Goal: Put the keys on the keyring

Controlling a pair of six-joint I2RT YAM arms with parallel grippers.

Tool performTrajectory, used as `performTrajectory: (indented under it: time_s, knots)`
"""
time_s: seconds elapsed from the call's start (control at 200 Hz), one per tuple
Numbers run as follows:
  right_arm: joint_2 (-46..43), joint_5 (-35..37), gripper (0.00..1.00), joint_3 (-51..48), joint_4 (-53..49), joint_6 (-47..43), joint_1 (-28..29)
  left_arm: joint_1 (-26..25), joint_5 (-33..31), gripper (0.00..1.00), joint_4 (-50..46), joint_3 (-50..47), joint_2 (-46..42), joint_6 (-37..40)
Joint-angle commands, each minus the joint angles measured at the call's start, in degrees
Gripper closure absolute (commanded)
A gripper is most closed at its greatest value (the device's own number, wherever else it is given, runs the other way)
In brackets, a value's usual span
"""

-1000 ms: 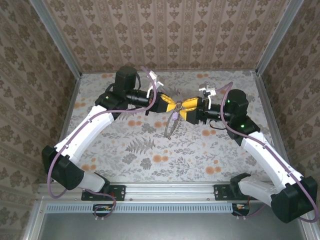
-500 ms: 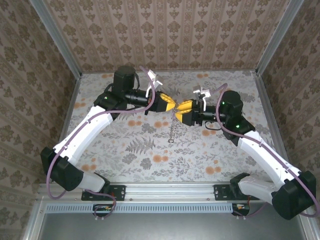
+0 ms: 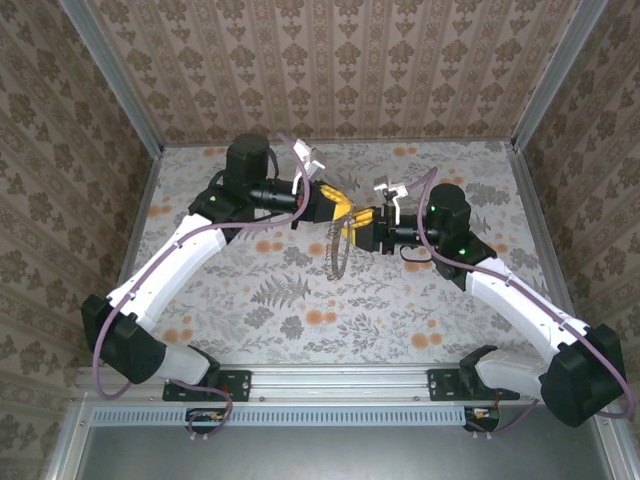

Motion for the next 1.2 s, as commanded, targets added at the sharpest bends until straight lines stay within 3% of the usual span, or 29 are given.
performTrajectory:
  time_s: [0.0,0.265,1.195]
  knots:
    - [-0.20,0.69,0.77,0.93,0.90,-0.09,0.24,-0.31,-0.46,1.00,3.74,-1.19,-1.82,-1.59]
    - [0.03,2.71,1.00,2.72,-4.18,-2.01,0.18,0.43,-2.16,1.00,4.85,-2.51,-2.59,-2.03]
    - [0.61,7.49,1.00,11.98,-27.10,-14.31,-0.29,3.43,-3.44,1.00,4.34,-5.09,-6.22,-0.60]
